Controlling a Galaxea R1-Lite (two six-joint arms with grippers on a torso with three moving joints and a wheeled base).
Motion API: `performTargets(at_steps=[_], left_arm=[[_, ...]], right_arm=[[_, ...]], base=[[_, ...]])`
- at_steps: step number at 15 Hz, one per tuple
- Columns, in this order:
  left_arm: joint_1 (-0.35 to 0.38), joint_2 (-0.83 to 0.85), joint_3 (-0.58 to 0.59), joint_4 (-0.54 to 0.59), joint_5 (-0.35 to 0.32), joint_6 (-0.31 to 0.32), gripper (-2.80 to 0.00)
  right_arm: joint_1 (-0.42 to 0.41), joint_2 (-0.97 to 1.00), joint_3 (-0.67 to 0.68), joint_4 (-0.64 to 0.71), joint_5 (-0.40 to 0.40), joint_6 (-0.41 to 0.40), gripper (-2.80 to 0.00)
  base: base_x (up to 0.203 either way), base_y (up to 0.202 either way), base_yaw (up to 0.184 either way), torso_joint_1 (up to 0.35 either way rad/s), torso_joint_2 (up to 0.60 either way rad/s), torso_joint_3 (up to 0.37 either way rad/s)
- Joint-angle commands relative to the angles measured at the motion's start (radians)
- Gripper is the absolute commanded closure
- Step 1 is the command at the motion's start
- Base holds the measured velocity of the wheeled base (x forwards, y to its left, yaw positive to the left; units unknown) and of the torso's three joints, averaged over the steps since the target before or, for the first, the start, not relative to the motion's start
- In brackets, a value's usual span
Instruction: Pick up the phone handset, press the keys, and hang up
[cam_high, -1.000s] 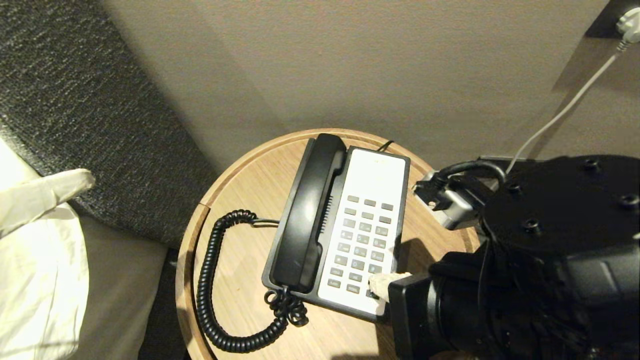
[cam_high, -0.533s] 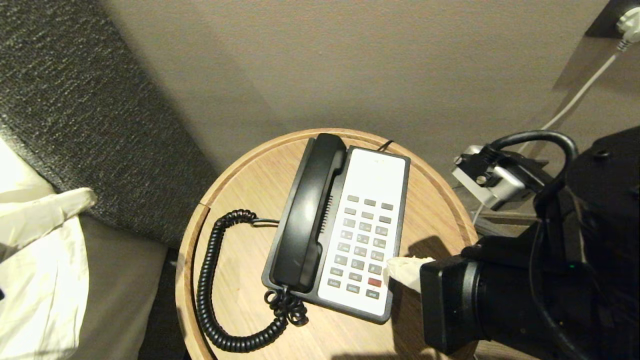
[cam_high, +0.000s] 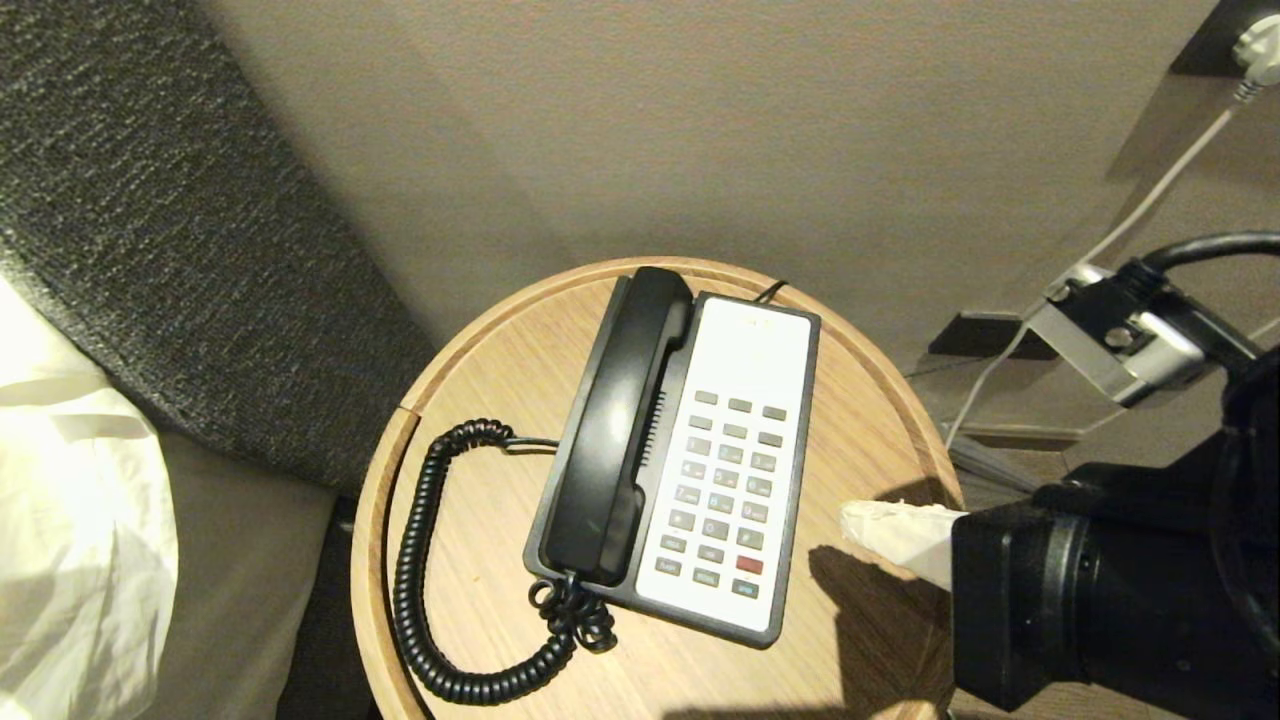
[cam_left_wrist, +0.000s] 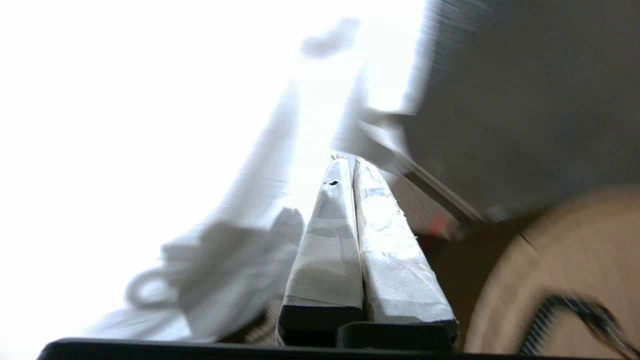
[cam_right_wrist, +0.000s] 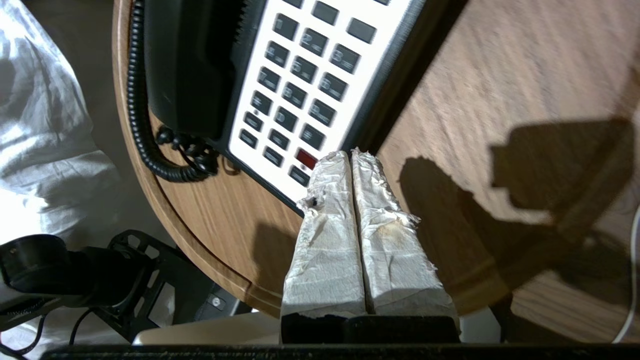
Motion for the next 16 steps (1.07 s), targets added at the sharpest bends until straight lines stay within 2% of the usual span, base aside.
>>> performTargets(at_steps=[1,4,6,7,8,9,11,13,14,15,16], left_arm=[[0.184,-0.127,0.05,0.013,0.005,-0.007,0.0],[0.297,-0.309,0.213,0.048,0.004,-0.007,0.0],[0.33,-0.396,0.343,0.055,-0.006,0.002,0.0],[0.333,-0.427,0.387,0.047,-0.039,0.014,0.0],[0.335,-0.459,0.421,0.034,-0.122,0.05,0.0],[0.336,-0.51,0.463,0.019,-0.194,0.118,0.0],[0.343,-0.633,0.563,-0.025,-0.335,0.29,0.0],[0.348,-0.752,0.676,-0.068,-0.448,0.44,0.0],[0.35,-0.77,0.725,-0.137,-0.489,0.486,0.0],[0.351,-0.77,0.761,-0.227,-0.554,0.502,0.0],[0.351,-0.77,0.792,-0.277,-0.647,0.509,0.0]], right_arm=[[0.001,-0.052,0.033,-0.002,-0.012,0.005,0.0],[0.0,-0.076,0.042,0.002,-0.015,0.005,0.0],[0.001,-0.082,0.037,0.002,-0.018,0.003,0.0],[0.001,-0.082,0.038,-0.001,-0.02,0.003,0.0],[0.001,-0.082,0.041,-0.003,-0.02,0.003,0.0],[0.001,-0.084,0.043,-0.004,-0.02,0.004,0.0],[0.0,-0.084,0.036,-0.006,-0.021,0.004,0.0],[0.001,-0.093,0.036,-0.007,-0.02,0.005,0.0],[0.001,-0.104,0.044,-0.007,-0.02,0.005,0.0],[0.001,-0.113,0.05,-0.007,-0.02,0.005,0.0],[0.001,-0.118,0.054,-0.007,-0.02,0.005,0.0]], base=[[0.0,0.0,0.0,0.0,0.0,0.0],[0.0,0.0,0.0,0.0,0.0,0.0],[0.0,0.0,0.0,0.0,0.0,0.0],[0.0,0.0,0.0,0.0,0.0,0.0],[0.0,0.0,0.0,0.0,0.0,0.0],[0.0,0.0,0.0,0.0,0.0,0.0],[0.0,0.0,0.0,0.0,0.0,0.0],[0.0,0.0,0.0,0.0,0.0,0.0],[0.0,0.0,0.0,0.0,0.0,0.0],[0.0,0.0,0.0,0.0,0.0,0.0],[0.0,0.0,0.0,0.0,0.0,0.0]])
